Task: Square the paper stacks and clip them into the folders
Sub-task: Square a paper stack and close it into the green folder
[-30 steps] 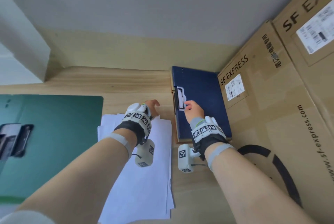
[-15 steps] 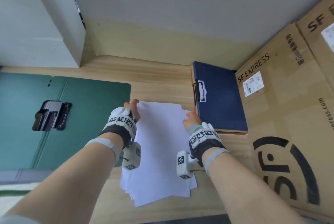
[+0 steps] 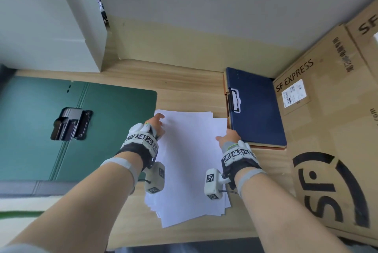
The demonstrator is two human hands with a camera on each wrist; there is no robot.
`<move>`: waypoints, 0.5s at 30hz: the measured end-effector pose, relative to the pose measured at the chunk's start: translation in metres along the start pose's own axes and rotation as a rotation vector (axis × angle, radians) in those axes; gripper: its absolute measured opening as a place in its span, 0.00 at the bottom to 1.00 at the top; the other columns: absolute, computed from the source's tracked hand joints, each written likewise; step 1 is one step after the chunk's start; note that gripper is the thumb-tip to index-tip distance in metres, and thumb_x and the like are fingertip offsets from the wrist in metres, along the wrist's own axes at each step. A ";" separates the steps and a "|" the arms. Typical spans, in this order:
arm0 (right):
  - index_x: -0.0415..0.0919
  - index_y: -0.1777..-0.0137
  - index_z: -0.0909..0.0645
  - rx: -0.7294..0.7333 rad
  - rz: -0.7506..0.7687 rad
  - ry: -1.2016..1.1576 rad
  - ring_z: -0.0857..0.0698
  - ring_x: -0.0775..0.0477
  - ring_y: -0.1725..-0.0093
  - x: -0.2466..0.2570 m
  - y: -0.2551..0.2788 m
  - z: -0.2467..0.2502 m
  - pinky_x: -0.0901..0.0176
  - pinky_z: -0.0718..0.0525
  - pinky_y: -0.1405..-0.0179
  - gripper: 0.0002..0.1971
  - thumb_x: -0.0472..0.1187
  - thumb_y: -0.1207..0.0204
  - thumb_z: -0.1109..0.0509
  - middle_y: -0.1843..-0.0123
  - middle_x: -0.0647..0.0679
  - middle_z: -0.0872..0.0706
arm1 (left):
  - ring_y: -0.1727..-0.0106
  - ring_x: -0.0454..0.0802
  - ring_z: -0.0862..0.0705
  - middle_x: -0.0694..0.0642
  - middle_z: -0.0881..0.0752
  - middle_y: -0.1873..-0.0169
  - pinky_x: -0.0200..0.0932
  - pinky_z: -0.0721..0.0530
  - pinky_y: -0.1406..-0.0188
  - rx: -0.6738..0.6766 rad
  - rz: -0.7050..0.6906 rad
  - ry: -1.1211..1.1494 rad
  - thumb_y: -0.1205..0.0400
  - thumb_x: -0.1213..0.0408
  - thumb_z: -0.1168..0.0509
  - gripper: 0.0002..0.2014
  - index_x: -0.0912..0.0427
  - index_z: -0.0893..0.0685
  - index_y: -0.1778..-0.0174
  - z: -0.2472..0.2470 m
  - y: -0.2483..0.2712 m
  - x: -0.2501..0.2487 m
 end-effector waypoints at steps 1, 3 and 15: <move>0.31 0.37 0.20 0.000 0.014 -0.005 0.17 0.35 0.36 -0.001 -0.001 0.002 0.53 0.20 0.40 0.16 0.37 0.22 0.33 0.35 0.36 0.16 | 0.35 0.63 0.19 0.61 0.22 0.31 0.51 0.17 0.39 -0.024 0.011 -0.017 0.22 0.75 0.37 0.30 0.56 0.34 0.24 0.002 0.000 0.002; 0.31 0.39 0.19 -0.020 0.027 -0.041 0.17 0.34 0.38 -0.005 -0.002 0.005 0.54 0.20 0.41 0.14 0.35 0.22 0.35 0.37 0.36 0.15 | 0.36 0.64 0.19 0.63 0.26 0.30 0.55 0.18 0.37 -0.077 0.045 -0.061 0.23 0.72 0.36 0.29 0.56 0.33 0.25 0.007 0.002 0.006; 0.28 0.60 0.27 -0.055 0.057 -0.224 0.36 0.45 0.59 -0.018 -0.003 0.000 0.61 0.37 0.60 0.09 0.32 0.20 0.40 0.60 0.39 0.31 | 0.40 0.61 0.16 0.61 0.17 0.39 0.46 0.20 0.51 -0.014 0.090 -0.081 0.22 0.70 0.36 0.25 0.57 0.30 0.28 0.013 0.008 0.015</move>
Point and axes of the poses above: each hand's wrist, its own y-axis away from the middle knuckle, its own z-axis out of the back of the hand, x = y × z, the point moved 2 cm from there along -y, towards the middle knuckle
